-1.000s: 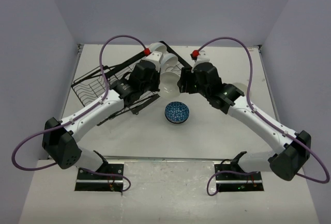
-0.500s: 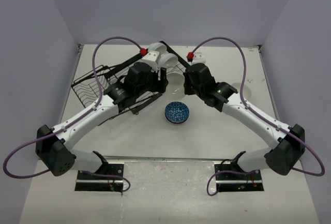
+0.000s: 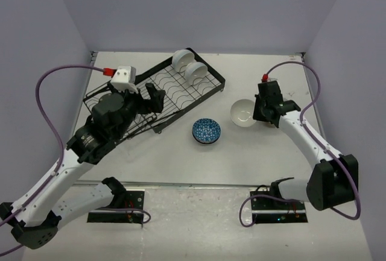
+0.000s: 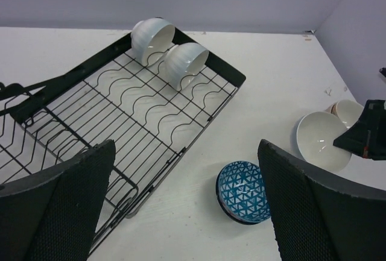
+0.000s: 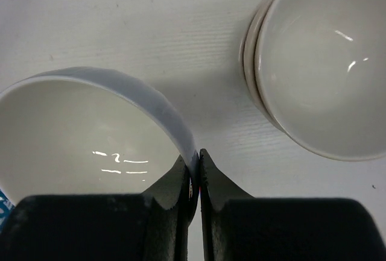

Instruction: Unload the bowls from the dish rack

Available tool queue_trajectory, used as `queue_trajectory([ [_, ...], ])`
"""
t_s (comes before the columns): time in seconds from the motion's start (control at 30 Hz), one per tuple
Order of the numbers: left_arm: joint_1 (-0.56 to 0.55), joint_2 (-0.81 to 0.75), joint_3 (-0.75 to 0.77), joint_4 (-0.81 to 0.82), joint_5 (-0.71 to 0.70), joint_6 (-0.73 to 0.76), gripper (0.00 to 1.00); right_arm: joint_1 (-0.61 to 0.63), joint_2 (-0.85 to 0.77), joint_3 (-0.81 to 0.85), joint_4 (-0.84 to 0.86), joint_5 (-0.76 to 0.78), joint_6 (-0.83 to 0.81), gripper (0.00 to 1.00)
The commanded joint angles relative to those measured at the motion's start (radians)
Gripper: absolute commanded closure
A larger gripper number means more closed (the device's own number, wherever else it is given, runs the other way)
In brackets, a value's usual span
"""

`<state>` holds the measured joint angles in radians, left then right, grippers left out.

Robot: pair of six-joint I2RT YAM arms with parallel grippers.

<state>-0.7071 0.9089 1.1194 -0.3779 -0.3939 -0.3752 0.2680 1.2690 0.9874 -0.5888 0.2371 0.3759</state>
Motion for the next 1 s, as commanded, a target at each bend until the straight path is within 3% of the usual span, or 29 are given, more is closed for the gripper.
queue_trajectory([
  [0.0,0.005,-0.054,-0.072,-0.085,-0.045,0.008,0.00,-0.012,0.065,-0.012,0.003,-0.085,-0.025,1.00],
  [0.1,0.005,-0.114,-0.105,-0.128,-0.049,0.028,0.00,-0.012,0.130,-0.027,0.038,-0.160,-0.017,1.00],
  [0.37,0.005,-0.240,-0.164,-0.197,-0.057,0.074,0.00,-0.012,0.253,-0.039,0.078,-0.170,-0.014,0.99],
  [0.4,0.005,-0.248,-0.171,-0.205,-0.084,0.084,0.00,-0.012,0.257,-0.039,0.078,-0.171,-0.012,0.96],
  [0.43,0.005,-0.266,-0.194,-0.205,-0.101,0.087,0.00,-0.012,0.260,-0.039,0.080,-0.177,-0.011,0.80],
  [0.47,0.005,-0.274,-0.207,-0.205,-0.118,0.087,0.00,-0.012,0.262,-0.039,0.078,-0.179,-0.008,0.73],
  [0.57,0.005,-0.304,-0.260,-0.184,-0.178,0.079,0.00,-0.012,0.239,-0.035,0.058,-0.176,-0.003,0.56],
  [0.67,0.004,-0.323,-0.303,-0.153,-0.233,0.056,0.00,-0.003,0.136,-0.017,0.003,-0.160,0.003,0.44],
  [0.8,0.037,-0.340,-0.319,-0.151,-0.310,0.019,0.00,0.020,-0.082,0.045,-0.060,-0.156,0.008,0.40],
  [0.87,0.087,-0.360,-0.331,-0.142,-0.298,0.021,0.00,0.030,-0.140,0.074,-0.014,-0.214,0.004,0.39],
  [0.9,0.107,-0.367,-0.339,-0.136,-0.287,0.025,0.00,0.030,-0.163,0.065,0.036,-0.252,0.004,0.33],
  [0.97,0.171,-0.387,-0.359,-0.113,-0.235,0.032,0.00,0.030,-0.195,0.015,0.301,-0.459,0.059,0.15],
])
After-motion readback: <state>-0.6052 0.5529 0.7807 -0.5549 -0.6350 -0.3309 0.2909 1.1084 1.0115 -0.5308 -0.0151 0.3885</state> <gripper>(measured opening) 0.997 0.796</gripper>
